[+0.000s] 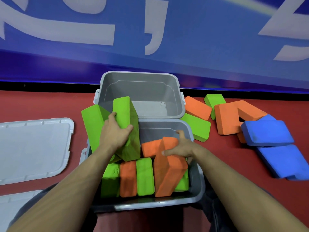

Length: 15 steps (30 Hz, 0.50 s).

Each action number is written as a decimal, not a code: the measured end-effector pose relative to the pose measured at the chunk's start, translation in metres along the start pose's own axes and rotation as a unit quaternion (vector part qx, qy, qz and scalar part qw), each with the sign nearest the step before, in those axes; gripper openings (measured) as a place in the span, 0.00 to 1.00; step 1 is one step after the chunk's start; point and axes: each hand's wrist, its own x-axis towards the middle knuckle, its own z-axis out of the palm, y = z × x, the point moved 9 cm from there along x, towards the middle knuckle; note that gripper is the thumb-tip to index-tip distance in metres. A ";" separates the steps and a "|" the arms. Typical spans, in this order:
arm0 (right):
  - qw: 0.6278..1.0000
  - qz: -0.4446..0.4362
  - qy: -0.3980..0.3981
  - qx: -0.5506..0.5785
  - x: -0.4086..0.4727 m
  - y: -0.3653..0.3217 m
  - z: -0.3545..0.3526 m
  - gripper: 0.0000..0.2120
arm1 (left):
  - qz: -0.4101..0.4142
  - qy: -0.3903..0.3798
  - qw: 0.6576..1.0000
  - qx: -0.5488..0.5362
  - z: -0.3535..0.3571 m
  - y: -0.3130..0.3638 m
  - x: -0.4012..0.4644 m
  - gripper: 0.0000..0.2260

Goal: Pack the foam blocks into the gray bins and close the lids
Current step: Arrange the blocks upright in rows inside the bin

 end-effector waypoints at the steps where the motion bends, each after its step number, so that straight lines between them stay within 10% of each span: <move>1: 0.999 0.002 -0.043 0.001 -0.006 -0.001 0.007 0.63 | -0.001 -0.001 1.000 0.000 0.000 0.000 0.000 0.40; 15: 0.990 -0.091 -0.031 -0.106 0.002 -0.006 0.056 0.52 | 0.001 -0.005 1.000 0.002 0.001 0.000 -0.003 0.41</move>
